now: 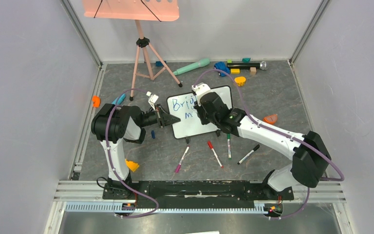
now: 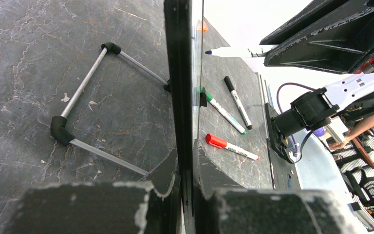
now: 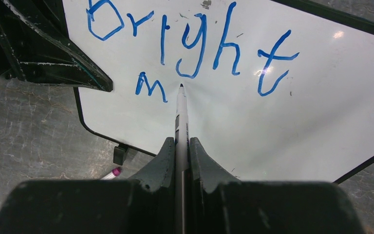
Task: Write a sentence on the whiteboard
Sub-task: Pick up the sentence from the whiteboard.
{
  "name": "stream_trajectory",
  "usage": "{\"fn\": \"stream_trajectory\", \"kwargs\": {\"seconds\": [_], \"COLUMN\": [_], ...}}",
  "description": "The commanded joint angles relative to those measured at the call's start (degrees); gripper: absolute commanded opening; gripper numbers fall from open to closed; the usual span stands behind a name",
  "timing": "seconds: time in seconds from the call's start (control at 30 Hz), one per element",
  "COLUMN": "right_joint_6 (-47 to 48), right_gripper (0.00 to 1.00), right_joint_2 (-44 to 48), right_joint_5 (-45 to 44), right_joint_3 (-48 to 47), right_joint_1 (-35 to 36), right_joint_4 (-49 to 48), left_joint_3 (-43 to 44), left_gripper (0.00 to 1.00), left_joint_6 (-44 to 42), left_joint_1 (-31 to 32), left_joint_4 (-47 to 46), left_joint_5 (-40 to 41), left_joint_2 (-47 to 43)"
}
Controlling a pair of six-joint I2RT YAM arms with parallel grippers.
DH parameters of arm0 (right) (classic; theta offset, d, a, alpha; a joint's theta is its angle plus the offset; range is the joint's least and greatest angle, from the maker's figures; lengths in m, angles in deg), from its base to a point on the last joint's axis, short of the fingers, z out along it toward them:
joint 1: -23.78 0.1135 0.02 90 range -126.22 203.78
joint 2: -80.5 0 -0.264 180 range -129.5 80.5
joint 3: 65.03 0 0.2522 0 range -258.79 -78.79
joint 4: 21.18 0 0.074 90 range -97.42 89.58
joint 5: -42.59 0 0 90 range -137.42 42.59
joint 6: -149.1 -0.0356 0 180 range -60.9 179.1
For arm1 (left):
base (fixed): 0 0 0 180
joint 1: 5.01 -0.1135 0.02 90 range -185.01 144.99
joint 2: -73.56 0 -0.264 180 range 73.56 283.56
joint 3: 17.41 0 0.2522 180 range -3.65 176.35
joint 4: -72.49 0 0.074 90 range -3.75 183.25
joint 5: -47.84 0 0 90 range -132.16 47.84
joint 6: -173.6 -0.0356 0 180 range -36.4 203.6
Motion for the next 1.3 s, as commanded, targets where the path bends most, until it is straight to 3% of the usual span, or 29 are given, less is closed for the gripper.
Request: {"fn": "stream_trajectory", "kwargs": {"seconds": [0.0,0.43,0.83,1.27], "right_joint_6": [0.51,0.68,0.24,-0.04], "right_gripper": [0.00,0.00,0.00,0.00], "right_joint_2": [-0.53,-2.80,-1.02,0.61], "right_joint_5": [-2.08,-1.02,2.15,-2.38], "right_joint_3": [-1.51,-3.21,0.80,0.95], "right_joint_1": [-0.40,-0.90,-0.92,-1.25], "right_joint_4": [-0.29,-0.12,-0.76,1.16], "left_joint_3": [-0.59,-0.75,-0.68,-0.60], "left_gripper": [0.03,0.02,0.02,0.02], "left_joint_6": [-8.88,-8.94,-9.05,-9.07], "left_joint_1": [0.26,0.26,0.35,0.43], "left_joint_4": [-1.33,-1.33,-1.33,-1.33], "left_joint_5": [5.43,5.21,5.26,5.34], "left_joint_2": [4.13,4.10,4.07,4.16]}}
